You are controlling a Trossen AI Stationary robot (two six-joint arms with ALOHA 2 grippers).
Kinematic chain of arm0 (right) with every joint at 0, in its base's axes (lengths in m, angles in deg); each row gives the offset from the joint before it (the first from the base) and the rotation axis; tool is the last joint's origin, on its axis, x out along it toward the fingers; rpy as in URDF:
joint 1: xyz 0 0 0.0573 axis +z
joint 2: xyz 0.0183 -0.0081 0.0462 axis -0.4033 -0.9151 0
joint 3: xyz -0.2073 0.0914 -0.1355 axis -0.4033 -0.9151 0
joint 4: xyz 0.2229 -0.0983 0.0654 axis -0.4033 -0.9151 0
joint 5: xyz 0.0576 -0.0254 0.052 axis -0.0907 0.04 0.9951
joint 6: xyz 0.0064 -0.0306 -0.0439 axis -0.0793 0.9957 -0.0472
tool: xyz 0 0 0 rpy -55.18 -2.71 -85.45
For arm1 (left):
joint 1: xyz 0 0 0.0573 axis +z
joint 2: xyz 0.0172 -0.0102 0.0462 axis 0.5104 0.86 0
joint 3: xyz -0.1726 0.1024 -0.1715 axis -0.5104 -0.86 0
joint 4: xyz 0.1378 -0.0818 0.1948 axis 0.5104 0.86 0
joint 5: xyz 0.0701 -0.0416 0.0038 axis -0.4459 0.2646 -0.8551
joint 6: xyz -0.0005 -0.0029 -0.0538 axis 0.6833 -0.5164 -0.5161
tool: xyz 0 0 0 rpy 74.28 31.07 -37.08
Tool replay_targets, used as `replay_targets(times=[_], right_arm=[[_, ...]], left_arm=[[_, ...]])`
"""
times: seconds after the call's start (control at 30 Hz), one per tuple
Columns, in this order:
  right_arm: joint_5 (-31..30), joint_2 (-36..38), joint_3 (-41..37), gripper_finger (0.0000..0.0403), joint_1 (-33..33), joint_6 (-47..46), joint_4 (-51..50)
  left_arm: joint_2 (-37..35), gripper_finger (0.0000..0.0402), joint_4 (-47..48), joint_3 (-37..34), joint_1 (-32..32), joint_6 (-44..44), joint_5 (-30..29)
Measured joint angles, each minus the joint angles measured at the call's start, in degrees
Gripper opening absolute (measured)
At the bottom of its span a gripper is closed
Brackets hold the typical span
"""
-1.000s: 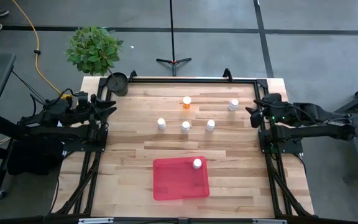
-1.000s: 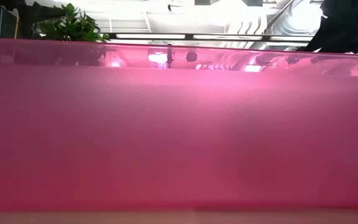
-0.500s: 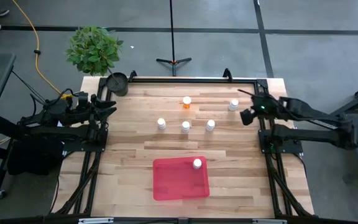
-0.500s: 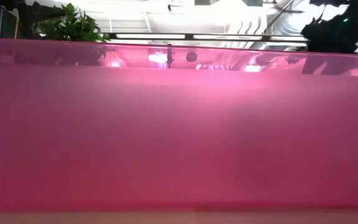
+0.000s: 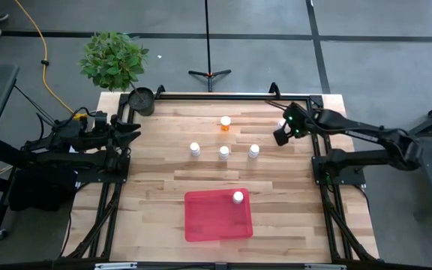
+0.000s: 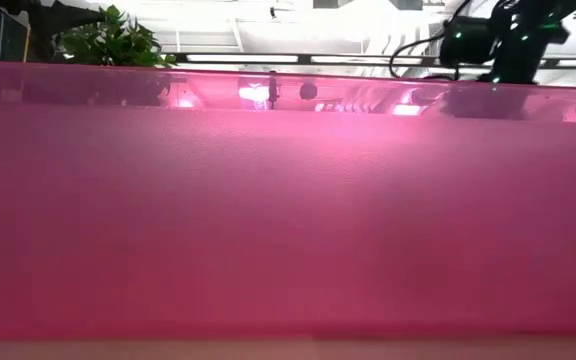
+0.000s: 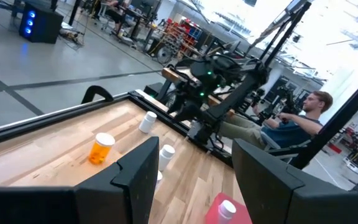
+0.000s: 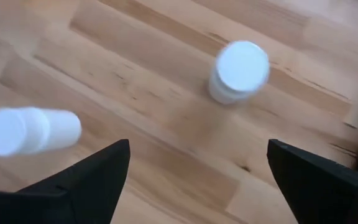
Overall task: Pick and place pill bottles into a basket
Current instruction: Put the white medicine bottle into the red container
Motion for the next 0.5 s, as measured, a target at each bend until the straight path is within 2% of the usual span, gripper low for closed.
replay_targets(times=[0.33,0.5], right_arm=[[-0.7,-6.3,0.0,0.0371,-6.3,2.7,5.9],[1.8,-8.2,0.0,0.0372,-9.5,4.0,9.6]], left_arm=[[0.0,0.0237,-0.5,0.0,0.0,-0.4,0.0],[0.0,0.0237,-0.5,0.0,0.0,-1.0,0.0]])
